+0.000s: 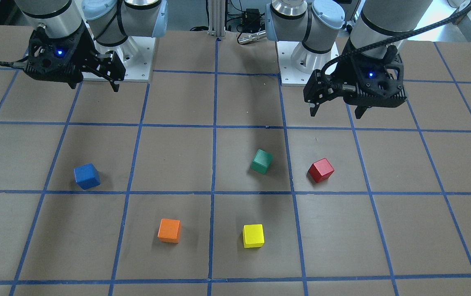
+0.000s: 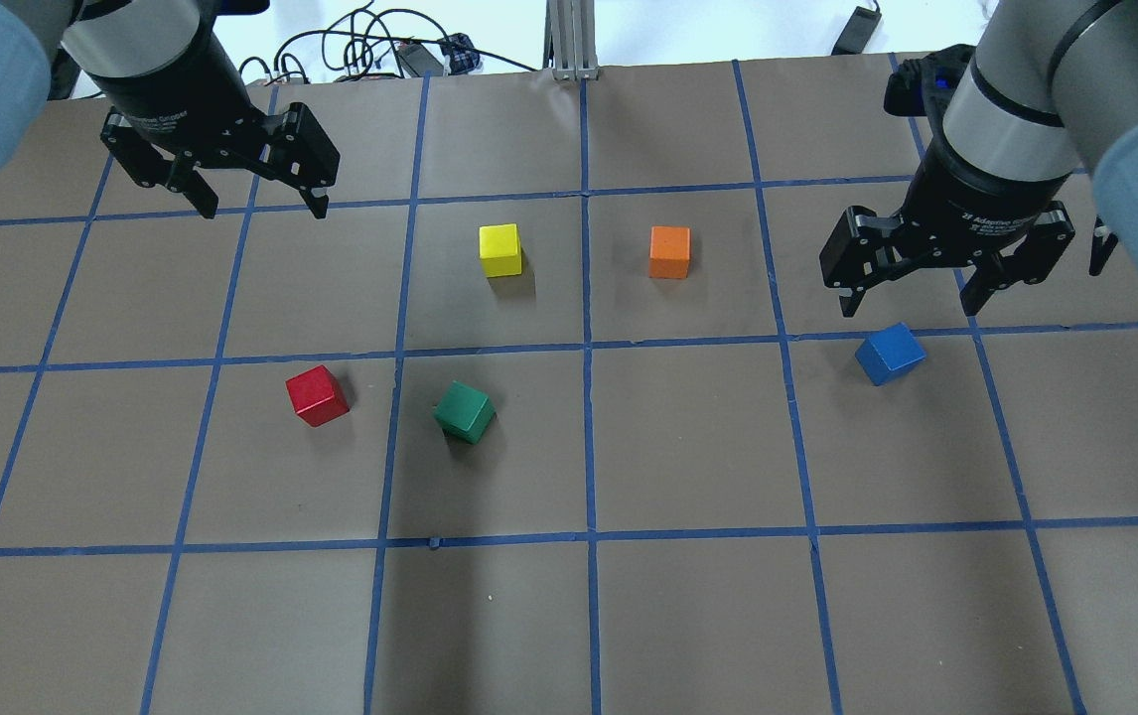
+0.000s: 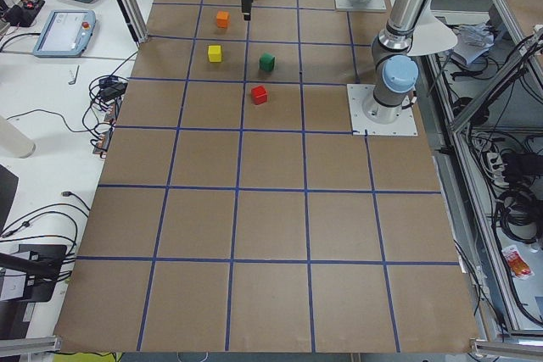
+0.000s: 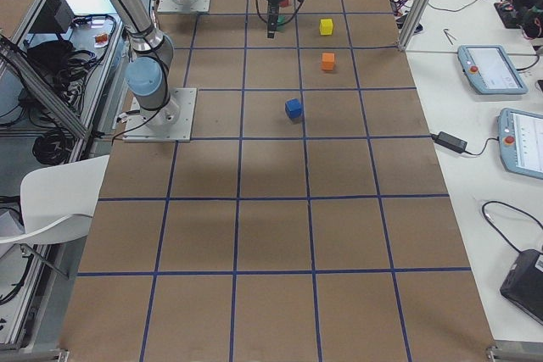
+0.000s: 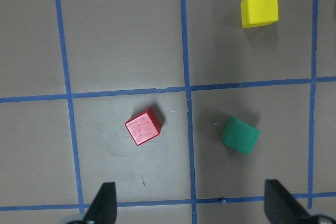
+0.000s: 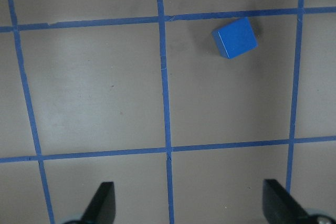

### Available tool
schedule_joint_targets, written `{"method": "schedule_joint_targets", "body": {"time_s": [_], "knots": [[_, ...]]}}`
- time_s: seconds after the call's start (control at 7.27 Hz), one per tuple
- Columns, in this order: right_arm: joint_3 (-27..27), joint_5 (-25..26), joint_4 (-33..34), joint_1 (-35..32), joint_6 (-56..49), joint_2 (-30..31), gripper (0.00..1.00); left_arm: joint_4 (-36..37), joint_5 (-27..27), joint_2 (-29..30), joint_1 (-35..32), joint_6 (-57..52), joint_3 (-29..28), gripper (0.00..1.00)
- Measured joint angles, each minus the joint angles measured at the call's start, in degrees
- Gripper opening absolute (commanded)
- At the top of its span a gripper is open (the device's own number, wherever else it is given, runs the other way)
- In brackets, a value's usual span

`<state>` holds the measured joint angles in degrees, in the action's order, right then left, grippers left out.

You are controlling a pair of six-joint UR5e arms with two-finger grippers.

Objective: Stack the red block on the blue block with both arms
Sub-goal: 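Lower the left gripper toward the red cube, then close the left gripper on the red cube and lift it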

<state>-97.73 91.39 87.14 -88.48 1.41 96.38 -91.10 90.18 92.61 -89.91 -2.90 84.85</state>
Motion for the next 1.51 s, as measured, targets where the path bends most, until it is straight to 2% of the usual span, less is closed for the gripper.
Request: {"method": "schedule_joint_targets", "body": {"time_s": [0.96,1.24,1.51], "knots": [[0.4,-0.8,0.0,0.2,-0.1,0.1,1.00,-0.2,0.2,-0.6,1.6,-1.6,1.6,1.00],[0.3,-0.7,0.1,0.2,-0.1,0.1,1.00,2.1,0.0,-0.1,6.4,-2.5,7.7,1.00],[0.2,-0.6,0.0,0.1,-0.2,0.1,1.00,12.5,0.0,0.7,9.0,-1.3,18.2,1.00]]}}
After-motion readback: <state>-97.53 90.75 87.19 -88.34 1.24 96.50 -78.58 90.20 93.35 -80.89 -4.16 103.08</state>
